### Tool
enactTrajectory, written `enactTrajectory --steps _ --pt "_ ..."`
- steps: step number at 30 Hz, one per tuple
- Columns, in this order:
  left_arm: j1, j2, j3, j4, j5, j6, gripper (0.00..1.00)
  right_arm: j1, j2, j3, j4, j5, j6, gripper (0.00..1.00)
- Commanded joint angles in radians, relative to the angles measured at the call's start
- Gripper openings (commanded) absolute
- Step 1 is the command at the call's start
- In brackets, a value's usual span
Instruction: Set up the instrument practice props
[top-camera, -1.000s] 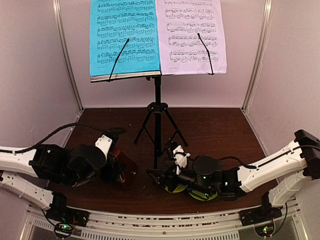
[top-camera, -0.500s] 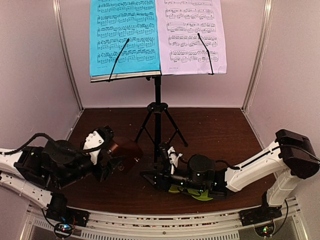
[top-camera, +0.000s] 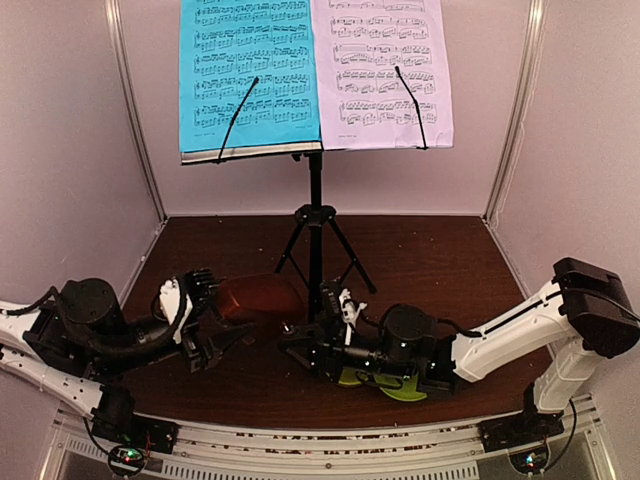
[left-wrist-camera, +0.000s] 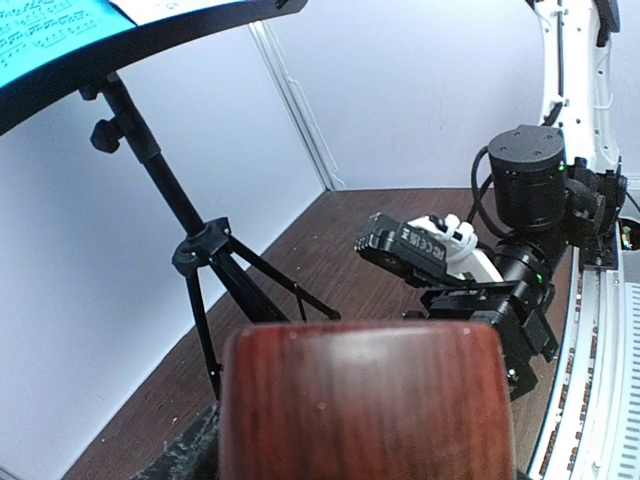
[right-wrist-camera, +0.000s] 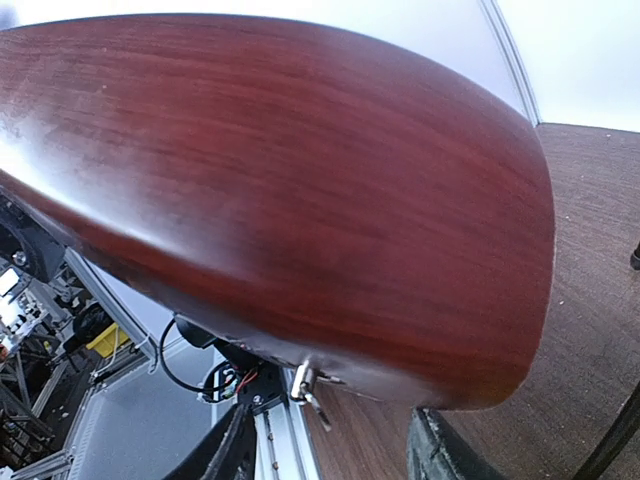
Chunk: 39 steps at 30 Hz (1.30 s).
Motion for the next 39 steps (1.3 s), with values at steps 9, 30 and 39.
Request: enactTrajectory --steps 9,30,39 --pt "-0.008 -0.026 0.019 0.205 0.059 0.129 0.00 -0.012 -0.099 -0.020 0.063 -0.050 0.016 0.44" --pt "-0.009 -0.024 0.012 0.204 0.018 0.151 0.00 -0.007 -0.132 0.001 0.046 -0.079 0.026 0.37" --pt "-0.008 -0.024 0.030 0.176 0.046 0.210 0.00 -0.007 -0.132 -0.009 0.025 -0.064 0.028 0.40"
